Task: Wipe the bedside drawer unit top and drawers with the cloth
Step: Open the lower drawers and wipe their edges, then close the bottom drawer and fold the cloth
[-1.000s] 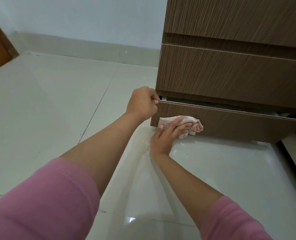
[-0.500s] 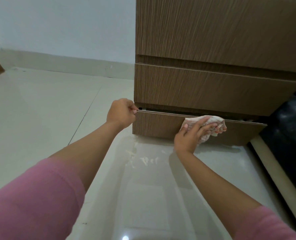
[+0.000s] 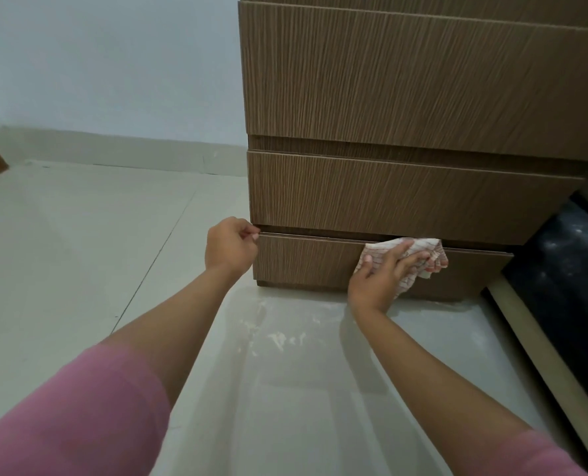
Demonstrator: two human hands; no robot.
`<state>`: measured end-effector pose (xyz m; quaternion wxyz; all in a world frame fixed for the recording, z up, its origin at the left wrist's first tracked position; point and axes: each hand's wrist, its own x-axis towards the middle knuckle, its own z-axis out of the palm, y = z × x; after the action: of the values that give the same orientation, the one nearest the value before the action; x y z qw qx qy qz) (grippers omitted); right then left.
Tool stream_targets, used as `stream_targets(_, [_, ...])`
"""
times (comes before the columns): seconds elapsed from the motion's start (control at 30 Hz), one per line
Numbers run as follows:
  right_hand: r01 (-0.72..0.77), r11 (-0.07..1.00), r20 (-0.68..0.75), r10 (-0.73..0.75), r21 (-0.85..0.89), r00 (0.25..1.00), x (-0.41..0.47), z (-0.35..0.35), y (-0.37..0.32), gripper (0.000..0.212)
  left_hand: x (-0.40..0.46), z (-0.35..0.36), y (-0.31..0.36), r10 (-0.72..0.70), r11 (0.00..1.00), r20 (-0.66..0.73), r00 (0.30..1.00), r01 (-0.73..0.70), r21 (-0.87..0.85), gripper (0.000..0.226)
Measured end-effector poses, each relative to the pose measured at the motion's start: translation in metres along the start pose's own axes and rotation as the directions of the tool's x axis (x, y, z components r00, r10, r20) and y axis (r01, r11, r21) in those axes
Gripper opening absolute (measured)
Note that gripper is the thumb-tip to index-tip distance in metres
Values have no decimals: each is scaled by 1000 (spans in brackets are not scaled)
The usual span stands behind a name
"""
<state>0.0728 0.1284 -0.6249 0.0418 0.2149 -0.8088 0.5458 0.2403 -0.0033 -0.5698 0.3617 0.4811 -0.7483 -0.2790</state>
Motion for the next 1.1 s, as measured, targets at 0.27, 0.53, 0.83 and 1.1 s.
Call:
stream_targets(0.27, [-2, 999, -47, 4, 38, 999, 0, 8, 3, 70, 1, 4, -2, 11, 1000, -18, 1000, -11, -7, 11])
stream_targets(0.53, [33, 996, -81, -27, 78, 996, -2, 8, 4, 64, -18, 14, -6, 16, 996, -81, 997, -23, -90, 20])
stream_targets(0.83, [-49, 967, -188, 99, 250, 977, 3, 7, 0, 41, -29, 15, -4, 21, 997, -50, 999, -25, -77, 28])
stream_targets(1.1, [-23, 944, 0, 24, 329, 1000, -27, 5, -7, 37, -33, 10, 0, -3, 997, -3, 1000, 3, -74, 21])
